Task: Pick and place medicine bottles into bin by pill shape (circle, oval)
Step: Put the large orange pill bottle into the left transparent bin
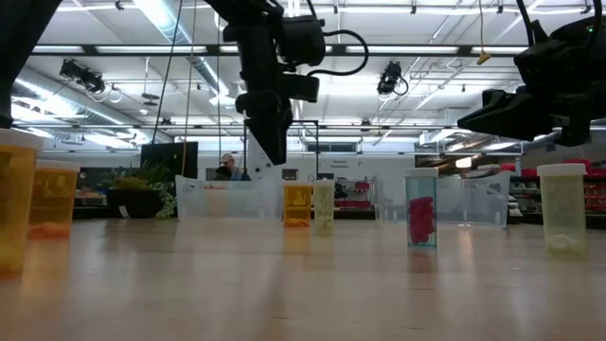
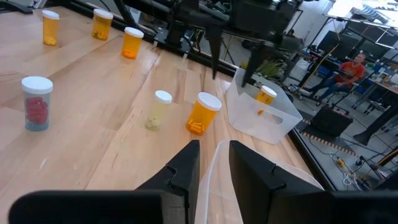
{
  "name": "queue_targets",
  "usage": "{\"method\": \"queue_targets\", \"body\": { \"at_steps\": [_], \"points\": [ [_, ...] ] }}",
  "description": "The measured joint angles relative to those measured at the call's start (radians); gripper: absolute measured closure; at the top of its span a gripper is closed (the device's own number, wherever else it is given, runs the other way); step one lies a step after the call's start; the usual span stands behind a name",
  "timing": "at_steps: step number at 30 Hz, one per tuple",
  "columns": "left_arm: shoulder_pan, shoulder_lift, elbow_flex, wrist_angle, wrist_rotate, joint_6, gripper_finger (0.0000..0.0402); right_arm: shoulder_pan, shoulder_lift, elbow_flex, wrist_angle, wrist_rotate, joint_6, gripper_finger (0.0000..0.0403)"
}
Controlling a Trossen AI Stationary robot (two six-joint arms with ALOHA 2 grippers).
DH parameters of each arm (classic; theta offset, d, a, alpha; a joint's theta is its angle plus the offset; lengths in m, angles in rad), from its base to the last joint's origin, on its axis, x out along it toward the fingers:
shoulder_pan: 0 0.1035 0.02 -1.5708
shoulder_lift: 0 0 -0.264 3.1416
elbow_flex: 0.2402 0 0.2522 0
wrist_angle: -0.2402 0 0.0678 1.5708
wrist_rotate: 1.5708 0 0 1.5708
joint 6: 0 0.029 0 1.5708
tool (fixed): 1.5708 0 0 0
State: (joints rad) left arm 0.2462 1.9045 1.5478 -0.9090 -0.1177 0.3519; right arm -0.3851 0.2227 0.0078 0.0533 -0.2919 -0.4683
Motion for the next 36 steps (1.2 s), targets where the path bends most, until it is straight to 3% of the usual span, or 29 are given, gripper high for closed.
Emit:
{"method": "queue_targets", "body": {
  "at_steps": [14, 25, 36],
  "points": [
    [0.011, 0.054, 0.000, 0.006, 0.121, -0.079, 0.0114, 0.000, 0.000, 0.000, 0.000, 0.000, 0.000, 0.0310],
    [0.003, 0.116, 0.000, 0.072, 0.124, -0.079, 0.0087, 0.001, 0.001, 0.000, -0.001, 0.003, 0.000, 0.0310],
    [-0.016, 0.140, 0.000, 0.152, 0.122, -0.089, 0.0105, 0.001, 0.001, 0.000, -0.001, 0.004, 0.000, 0.0310]
  ]
}}
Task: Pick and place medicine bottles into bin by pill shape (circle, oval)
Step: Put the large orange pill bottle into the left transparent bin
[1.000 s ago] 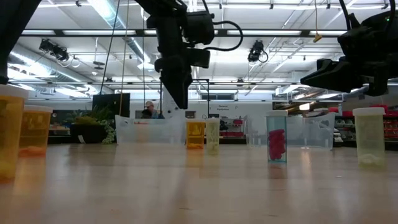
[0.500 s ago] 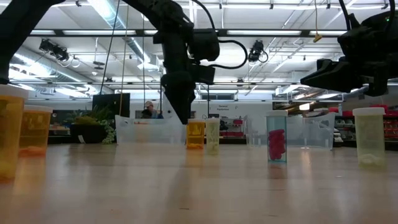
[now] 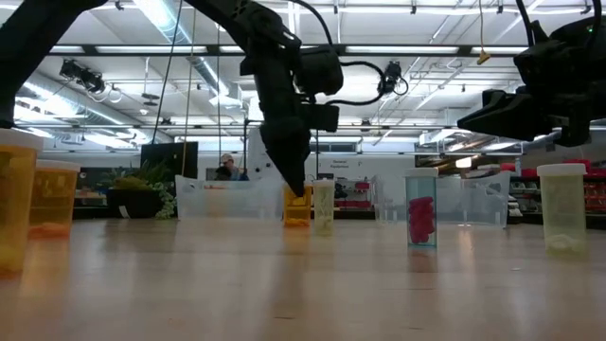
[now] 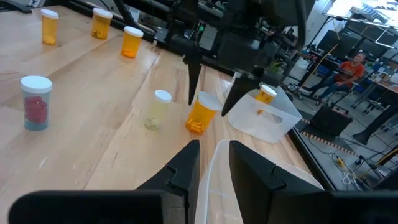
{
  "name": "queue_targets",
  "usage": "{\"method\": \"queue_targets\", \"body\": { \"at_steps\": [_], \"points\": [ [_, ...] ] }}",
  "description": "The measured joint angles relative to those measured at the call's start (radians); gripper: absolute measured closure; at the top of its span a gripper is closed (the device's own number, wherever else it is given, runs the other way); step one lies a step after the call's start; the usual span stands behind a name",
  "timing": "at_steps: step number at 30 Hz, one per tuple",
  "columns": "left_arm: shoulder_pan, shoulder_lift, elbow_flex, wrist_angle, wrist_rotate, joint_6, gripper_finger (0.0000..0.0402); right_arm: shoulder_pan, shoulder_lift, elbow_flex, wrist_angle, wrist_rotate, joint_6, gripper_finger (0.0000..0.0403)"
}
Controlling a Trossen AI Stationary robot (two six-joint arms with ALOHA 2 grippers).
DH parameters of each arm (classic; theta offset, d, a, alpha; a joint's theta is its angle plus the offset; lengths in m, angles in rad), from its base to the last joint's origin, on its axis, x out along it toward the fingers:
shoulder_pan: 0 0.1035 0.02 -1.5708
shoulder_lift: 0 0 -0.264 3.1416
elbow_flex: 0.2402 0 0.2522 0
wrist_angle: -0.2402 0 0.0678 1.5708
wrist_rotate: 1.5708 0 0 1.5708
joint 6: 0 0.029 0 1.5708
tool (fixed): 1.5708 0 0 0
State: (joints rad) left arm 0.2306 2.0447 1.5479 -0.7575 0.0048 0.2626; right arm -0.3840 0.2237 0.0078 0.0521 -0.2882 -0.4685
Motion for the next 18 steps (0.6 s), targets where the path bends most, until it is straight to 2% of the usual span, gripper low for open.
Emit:
{"method": "queue_targets", "body": {
  "at_steps": [6, 18],
  "points": [
    [0.001, 0.007, -0.001, -0.004, 0.000, -0.013, 0.0123, 0.000, 0.000, 0.000, 0.000, 0.000, 0.000, 0.0310],
    [0.002, 0.007, -0.001, -0.002, 0.001, -0.043, 0.0189, 0.000, 0.000, 0.000, 0.000, 0.000, 0.000, 0.0310]
  ]
}}
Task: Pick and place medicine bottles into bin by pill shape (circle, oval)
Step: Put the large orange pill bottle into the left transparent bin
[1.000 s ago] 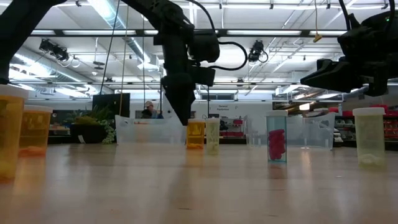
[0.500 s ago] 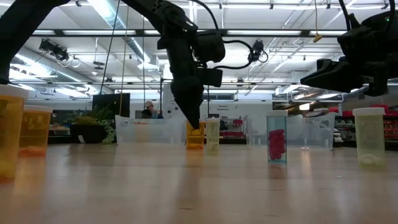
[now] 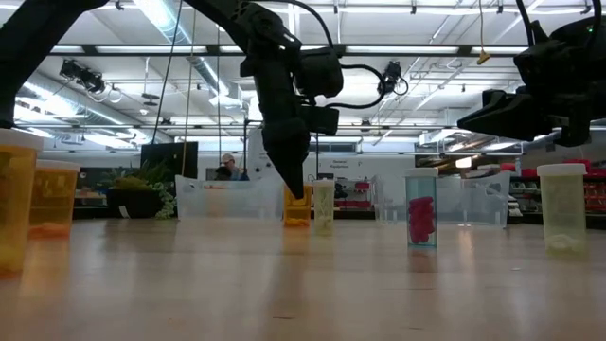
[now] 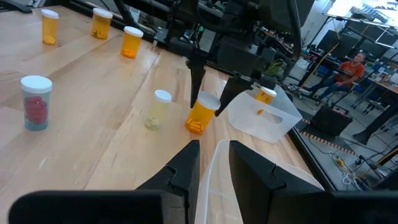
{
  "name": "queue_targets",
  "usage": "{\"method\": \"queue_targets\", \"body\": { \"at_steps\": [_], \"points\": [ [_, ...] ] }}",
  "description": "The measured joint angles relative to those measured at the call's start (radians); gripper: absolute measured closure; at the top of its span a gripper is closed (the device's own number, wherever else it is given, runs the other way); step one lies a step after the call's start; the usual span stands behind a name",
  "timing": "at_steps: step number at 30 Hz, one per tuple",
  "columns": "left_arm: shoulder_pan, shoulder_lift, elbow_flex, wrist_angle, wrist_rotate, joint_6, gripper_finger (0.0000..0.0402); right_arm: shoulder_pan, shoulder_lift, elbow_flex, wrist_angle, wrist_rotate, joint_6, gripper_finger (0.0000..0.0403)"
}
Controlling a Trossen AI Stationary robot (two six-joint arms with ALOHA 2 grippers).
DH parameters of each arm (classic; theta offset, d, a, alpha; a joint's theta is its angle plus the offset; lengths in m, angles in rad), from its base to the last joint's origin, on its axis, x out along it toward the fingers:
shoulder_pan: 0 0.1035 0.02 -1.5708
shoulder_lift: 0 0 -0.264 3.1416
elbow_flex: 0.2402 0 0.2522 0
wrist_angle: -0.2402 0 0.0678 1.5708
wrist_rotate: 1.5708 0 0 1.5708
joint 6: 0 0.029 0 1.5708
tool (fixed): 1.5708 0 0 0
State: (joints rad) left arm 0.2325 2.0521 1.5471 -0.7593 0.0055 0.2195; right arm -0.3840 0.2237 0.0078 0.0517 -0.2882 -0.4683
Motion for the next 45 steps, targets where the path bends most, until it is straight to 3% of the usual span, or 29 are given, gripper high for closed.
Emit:
{"method": "queue_targets", "body": {
  "at_steps": [10, 16, 22, 28, 38, 45],
  "points": [
    [0.024, -0.050, 0.029, -0.015, -0.002, 0.000, 0.0170, 0.000, 0.000, 0.000, 0.000, 0.000, 0.000, 0.0310],
    [0.064, -0.056, 0.177, -0.099, -0.002, 0.001, 0.0187, 0.000, 0.000, 0.000, 0.000, 0.000, 0.000, 0.0310],
    [0.116, -0.057, 0.337, -0.198, -0.005, 0.009, 0.0168, 0.000, 0.000, 0.000, 0.000, 0.000, 0.000, 0.0310],
    [0.189, -0.058, 0.420, -0.321, -0.019, 0.009, 0.0177, 0.000, 0.000, 0.000, 0.000, 0.000, 0.000, 0.0310],
    [0.325, -0.057, 0.381, -0.408, -0.024, -0.024, 0.0170, 0.000, 0.000, 0.000, 0.000, 0.000, 0.000, 0.0310],
    [0.381, -0.057, 0.229, -0.314, -0.024, -0.041, 0.0182, 0.000, 0.000, 0.000, 0.000, 0.000, 0.000, 0.0310]
  ]
}}
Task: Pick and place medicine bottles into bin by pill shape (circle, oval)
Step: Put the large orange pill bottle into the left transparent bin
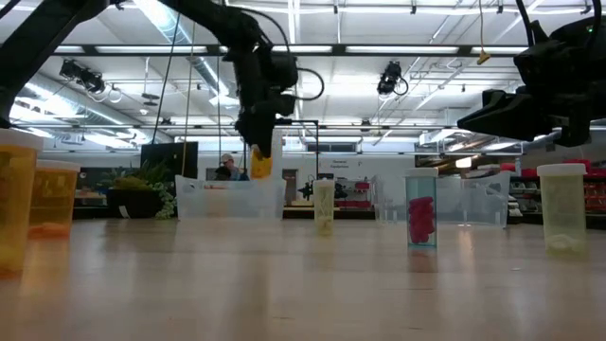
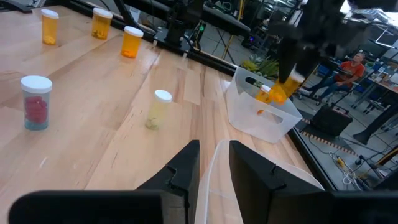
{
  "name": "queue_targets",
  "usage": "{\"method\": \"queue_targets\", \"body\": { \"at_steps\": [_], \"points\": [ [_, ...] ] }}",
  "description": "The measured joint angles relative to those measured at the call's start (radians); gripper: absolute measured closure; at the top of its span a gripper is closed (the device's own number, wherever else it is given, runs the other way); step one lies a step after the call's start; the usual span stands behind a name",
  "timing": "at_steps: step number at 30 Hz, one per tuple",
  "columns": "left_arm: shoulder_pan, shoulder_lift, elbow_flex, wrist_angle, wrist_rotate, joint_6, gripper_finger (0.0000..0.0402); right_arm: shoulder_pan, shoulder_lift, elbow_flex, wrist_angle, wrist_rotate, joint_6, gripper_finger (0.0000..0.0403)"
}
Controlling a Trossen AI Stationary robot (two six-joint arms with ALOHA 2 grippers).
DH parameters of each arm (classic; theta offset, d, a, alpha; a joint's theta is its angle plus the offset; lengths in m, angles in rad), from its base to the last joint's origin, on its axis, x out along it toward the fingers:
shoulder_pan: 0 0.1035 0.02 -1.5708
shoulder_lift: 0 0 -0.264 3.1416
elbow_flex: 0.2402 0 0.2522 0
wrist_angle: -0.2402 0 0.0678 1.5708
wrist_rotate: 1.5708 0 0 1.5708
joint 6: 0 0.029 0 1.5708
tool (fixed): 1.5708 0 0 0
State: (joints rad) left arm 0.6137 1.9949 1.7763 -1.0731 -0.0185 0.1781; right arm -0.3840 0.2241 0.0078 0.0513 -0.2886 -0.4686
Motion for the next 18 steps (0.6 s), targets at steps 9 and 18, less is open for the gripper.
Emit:
{"method": "queue_targets", "body": {
  "at_steps": [9, 18],
  "points": [
    [0.008, 0.000, -0.157, 0.171, 0.001, -0.059, 0.0173, 0.000, 0.000, 0.000, 0.000, 0.000, 0.000, 0.0310],
    [0.008, 0.000, -0.215, 0.243, -0.024, -0.096, 0.0177, 0.000, 0.000, 0.000, 0.000, 0.000, 0.000, 0.0310]
  ]
}}
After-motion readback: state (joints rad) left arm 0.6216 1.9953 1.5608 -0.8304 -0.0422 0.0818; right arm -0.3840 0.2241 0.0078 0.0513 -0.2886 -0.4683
